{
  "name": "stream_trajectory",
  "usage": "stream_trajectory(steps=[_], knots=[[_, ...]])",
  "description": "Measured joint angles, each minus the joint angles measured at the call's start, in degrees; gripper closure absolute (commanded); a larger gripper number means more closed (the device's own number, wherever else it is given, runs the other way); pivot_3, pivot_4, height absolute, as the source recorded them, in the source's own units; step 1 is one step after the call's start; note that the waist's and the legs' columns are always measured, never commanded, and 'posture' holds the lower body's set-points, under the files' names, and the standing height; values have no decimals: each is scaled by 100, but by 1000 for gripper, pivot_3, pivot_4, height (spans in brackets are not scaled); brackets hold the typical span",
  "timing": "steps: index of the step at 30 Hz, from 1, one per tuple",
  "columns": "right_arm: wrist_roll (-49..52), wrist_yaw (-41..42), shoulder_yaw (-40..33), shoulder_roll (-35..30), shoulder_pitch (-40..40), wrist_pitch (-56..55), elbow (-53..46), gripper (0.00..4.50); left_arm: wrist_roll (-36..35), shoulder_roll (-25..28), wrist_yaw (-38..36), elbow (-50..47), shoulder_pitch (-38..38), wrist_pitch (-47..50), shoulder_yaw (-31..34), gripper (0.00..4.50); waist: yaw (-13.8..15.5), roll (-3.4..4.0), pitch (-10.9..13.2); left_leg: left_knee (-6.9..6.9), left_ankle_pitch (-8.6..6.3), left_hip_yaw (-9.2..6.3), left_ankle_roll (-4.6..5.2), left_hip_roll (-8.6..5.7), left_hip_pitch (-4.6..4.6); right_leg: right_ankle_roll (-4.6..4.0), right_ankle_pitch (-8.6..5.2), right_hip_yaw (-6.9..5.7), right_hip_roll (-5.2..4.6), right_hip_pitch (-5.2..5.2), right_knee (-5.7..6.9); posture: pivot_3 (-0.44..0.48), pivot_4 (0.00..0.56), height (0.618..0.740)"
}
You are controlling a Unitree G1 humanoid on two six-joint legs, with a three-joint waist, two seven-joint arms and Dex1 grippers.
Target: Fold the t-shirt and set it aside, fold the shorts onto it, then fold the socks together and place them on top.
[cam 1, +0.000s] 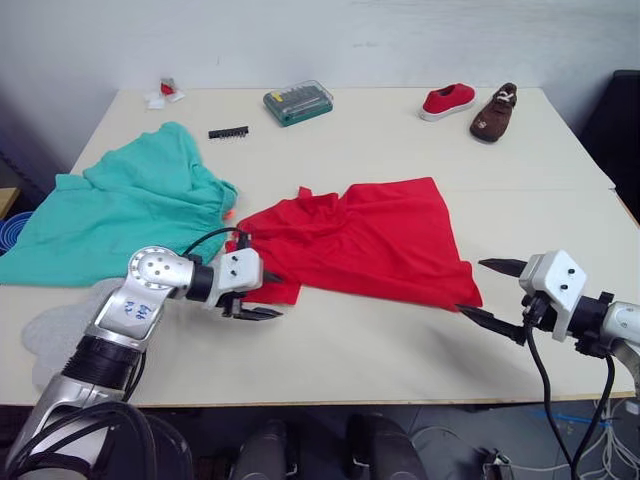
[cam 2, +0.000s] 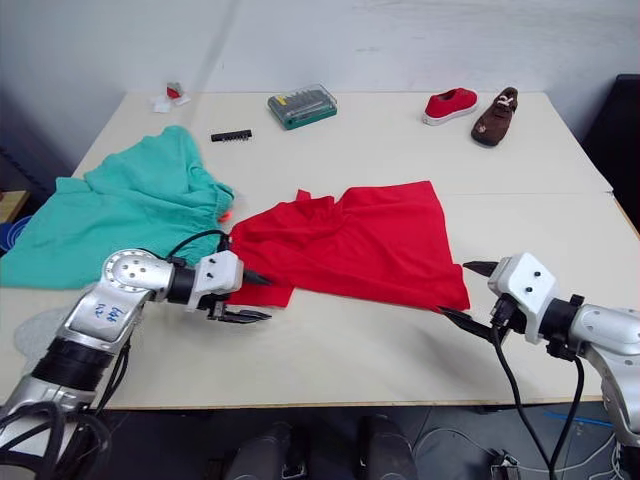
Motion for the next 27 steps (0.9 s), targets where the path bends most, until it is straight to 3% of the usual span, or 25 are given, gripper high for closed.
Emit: stream_trajectory(steps=[2, 5, 13, 22, 27], knots=[[-2, 1, 21, 1, 50, 11, -56, 0, 80, -22, -33, 0, -88, 40, -107, 1344, 12, 0, 0, 5, 0, -1, 0, -1, 0, 0, 0, 1, -1, 2, 1, 0, 150, 740], [-2, -1, 95, 17, 68, 13, -116, 0, 301, -134, 52, 0, -197, 129, -222, 1945, 24, 0, 0, 11, -2, -2, 5, -4, 0, 1, 0, 2, -6, 5, 2, 0, 150, 740], [12, 60, 113, 20, 90, 43, -160, 0, 626, -417, 206, 52, -441, 378, -483, 4437, 28, 0, 0, 13, -2, -4, 7, -4, -1, 1, 0, 2, -7, 4, 7, 0, 150, 740], [522, 497, 104, -35, 178, 344, -441, 0, 620, -406, 108, 194, -575, 507, -475, 4474, 20, 0, 0, 15, -1, -7, 8, -4, 0, 1, 0, 1, -8, 5, 8, 0, 150, 740], [28, 626, 111, -353, 176, -5, 83, 0, 159, 69, -407, -286, -381, 923, -234, 4474, 1, 0, 0, 15, -1, -6, 7, -3, 0, 1, -1, 1, -8, 4, 7, 0, 150, 740]])
